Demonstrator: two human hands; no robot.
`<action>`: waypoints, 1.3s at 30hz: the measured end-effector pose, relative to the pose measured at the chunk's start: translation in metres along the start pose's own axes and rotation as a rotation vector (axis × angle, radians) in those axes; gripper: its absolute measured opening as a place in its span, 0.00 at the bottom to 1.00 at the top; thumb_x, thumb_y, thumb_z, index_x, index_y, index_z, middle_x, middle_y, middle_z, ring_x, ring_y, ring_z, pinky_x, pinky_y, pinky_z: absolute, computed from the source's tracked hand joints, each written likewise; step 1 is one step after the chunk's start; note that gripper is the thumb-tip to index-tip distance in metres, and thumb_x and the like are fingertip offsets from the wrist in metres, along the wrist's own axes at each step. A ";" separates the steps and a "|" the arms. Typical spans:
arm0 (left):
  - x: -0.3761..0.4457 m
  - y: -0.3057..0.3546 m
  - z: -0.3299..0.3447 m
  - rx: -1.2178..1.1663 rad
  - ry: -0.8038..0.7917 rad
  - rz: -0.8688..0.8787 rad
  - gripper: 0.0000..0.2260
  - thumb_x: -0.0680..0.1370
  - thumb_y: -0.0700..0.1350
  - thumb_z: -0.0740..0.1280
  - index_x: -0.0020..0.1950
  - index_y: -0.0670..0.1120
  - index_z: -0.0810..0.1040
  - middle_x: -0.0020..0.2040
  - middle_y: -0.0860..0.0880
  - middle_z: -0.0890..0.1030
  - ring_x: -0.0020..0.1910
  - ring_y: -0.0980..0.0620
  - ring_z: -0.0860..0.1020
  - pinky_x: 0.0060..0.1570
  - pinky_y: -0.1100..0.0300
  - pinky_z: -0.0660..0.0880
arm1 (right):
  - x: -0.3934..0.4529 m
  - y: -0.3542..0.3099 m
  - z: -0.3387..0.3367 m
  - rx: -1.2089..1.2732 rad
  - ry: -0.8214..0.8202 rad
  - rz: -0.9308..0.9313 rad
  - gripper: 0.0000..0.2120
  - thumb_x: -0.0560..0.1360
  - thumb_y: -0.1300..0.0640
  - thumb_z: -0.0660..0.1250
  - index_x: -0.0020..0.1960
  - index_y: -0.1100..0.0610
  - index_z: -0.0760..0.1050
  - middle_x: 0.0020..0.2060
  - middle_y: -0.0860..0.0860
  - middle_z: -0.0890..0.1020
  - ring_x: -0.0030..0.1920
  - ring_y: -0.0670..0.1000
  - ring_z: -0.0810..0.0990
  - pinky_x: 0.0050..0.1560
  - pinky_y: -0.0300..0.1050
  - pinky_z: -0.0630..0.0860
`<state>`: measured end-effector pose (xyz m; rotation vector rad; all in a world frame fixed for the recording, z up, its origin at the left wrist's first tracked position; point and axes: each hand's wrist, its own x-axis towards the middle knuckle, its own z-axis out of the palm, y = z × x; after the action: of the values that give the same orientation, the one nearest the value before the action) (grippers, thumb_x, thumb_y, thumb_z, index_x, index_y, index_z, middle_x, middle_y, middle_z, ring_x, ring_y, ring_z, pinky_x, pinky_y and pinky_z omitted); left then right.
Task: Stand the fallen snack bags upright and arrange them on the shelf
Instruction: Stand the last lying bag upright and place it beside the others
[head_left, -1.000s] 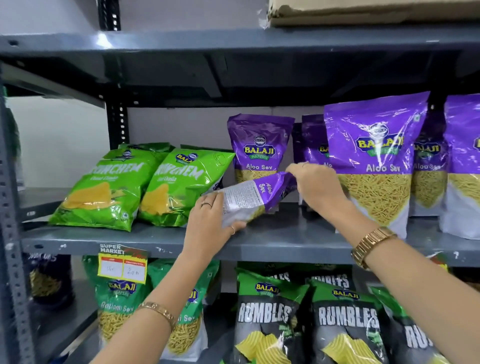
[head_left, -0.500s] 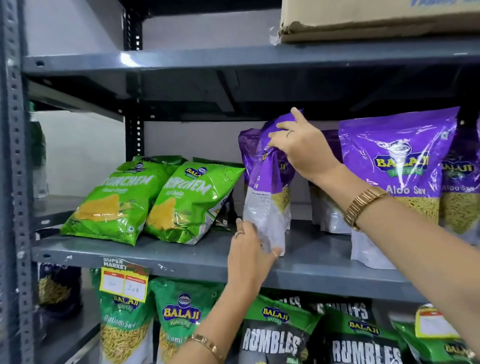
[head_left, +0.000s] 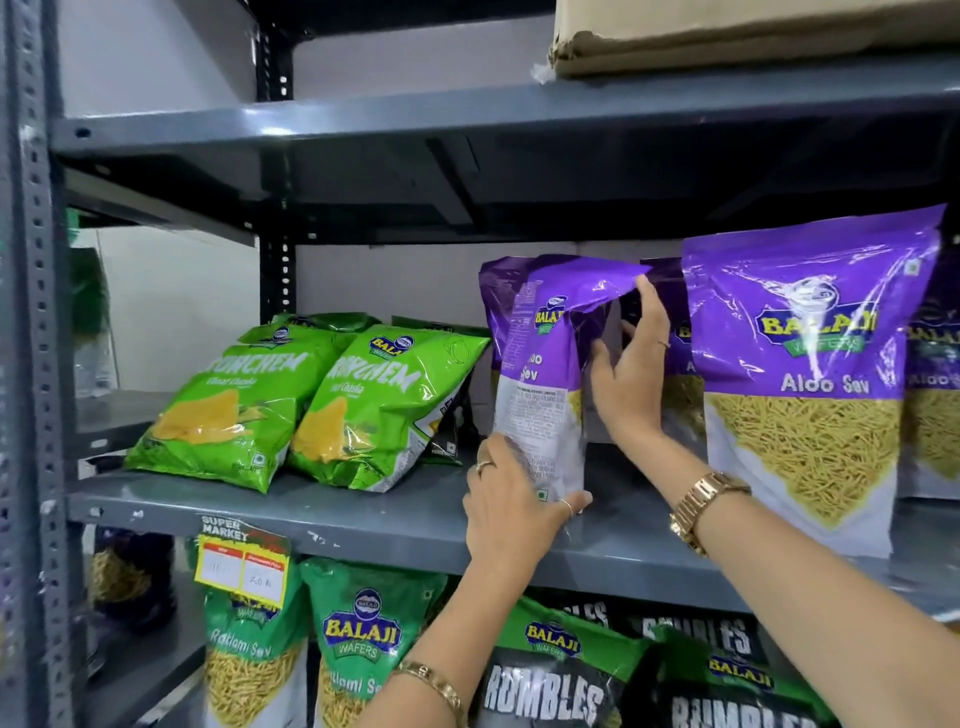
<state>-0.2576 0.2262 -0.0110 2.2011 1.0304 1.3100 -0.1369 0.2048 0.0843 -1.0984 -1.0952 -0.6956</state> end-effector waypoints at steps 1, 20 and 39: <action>0.000 -0.001 0.000 -0.004 -0.003 0.004 0.43 0.61 0.60 0.75 0.66 0.43 0.57 0.66 0.43 0.68 0.64 0.40 0.67 0.58 0.46 0.70 | -0.004 0.004 0.004 0.015 0.004 0.018 0.34 0.72 0.71 0.61 0.73 0.58 0.51 0.73 0.59 0.56 0.74 0.57 0.56 0.71 0.57 0.62; 0.003 -0.007 0.007 -0.050 0.015 0.042 0.46 0.62 0.59 0.75 0.71 0.47 0.53 0.70 0.44 0.65 0.68 0.43 0.65 0.63 0.48 0.68 | -0.026 0.084 0.039 0.400 -0.735 1.044 0.22 0.75 0.40 0.55 0.50 0.55 0.79 0.60 0.58 0.78 0.60 0.58 0.76 0.68 0.55 0.67; 0.024 -0.028 -0.010 -0.438 -0.115 -0.069 0.20 0.70 0.35 0.70 0.61 0.44 0.72 0.54 0.47 0.78 0.50 0.50 0.75 0.45 0.64 0.73 | -0.030 0.089 0.025 0.519 -0.702 1.131 0.30 0.69 0.27 0.50 0.49 0.49 0.76 0.49 0.52 0.81 0.50 0.54 0.78 0.42 0.47 0.74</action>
<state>-0.2705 0.2623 -0.0098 1.8683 0.6909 1.2251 -0.0774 0.2564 0.0274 -1.2881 -0.9197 0.8782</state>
